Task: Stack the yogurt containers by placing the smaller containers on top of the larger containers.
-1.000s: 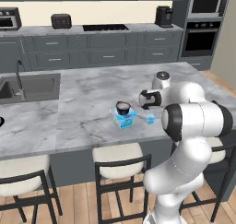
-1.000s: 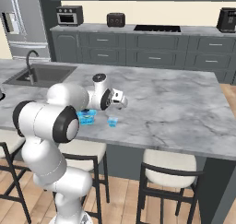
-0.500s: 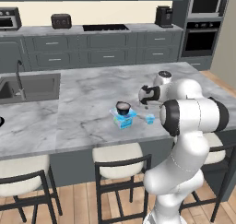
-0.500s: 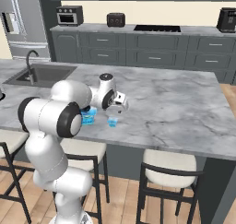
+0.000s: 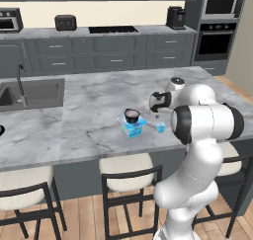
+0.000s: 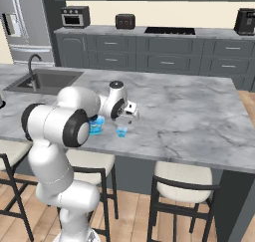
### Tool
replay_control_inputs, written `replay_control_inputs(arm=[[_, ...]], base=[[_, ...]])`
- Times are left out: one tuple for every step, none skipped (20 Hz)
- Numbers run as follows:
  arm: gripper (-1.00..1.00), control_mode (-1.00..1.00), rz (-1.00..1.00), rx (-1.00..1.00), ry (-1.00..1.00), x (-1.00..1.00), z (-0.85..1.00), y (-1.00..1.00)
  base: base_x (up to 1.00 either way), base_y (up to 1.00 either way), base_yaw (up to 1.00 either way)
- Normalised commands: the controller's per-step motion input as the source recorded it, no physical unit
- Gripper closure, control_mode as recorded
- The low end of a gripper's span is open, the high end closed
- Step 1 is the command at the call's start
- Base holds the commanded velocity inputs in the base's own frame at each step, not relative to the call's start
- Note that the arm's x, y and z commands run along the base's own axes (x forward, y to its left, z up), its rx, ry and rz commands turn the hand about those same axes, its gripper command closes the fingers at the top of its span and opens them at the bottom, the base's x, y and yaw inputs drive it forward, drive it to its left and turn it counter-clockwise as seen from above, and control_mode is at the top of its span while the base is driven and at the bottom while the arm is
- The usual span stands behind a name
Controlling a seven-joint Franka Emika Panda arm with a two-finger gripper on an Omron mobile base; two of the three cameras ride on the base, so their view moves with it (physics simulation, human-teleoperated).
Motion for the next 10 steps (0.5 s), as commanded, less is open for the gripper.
replay_control_inputs(arm=[[-1.0, -1.0, 0.0, 0.0, 0.01, 0.0, -0.27, 0.0], [-1.0, -1.0, 0.0, 0.0, 0.01, 0.0, -0.26, 0.0], [-1.0, -1.0, 0.0, 0.0, 0.01, 0.0, -0.25, 0.0], [-1.0, -1.0, 0.0, 0.0, 0.0, 0.0, -0.24, 0.0], [-1.0, -1.0, 0.0, 0.01, 0.0, 0.02, -0.23, 0.0], [-1.0, -1.0, 0.0, 0.02, 0.0, 0.02, -0.22, 0.0], [-1.0, -1.0, 0.0, 0.02, 0.0, 0.02, -0.2, 0.0], [-1.0, -1.0, 0.0, 0.02, 0.0, 0.0, -0.2, 0.0], [-1.0, -1.0, 0.0, 0.01, 0.0, 0.0, -0.19, 0.0], [-1.0, -1.0, 0.0, 0.01, 0.0, 0.0, -0.2, 0.0]], base=[[0.0, 0.0, 0.0], [0.0, 0.0, 0.0], [0.0, 0.0, 0.0], [0.0, 0.0, 0.0], [0.0, 0.0, 0.0], [0.0, 0.0, 0.0], [0.0, 0.0, 0.0], [0.0, 0.0, 0.0], [0.0, 0.0, 0.0], [0.0, 0.0, 0.0]])
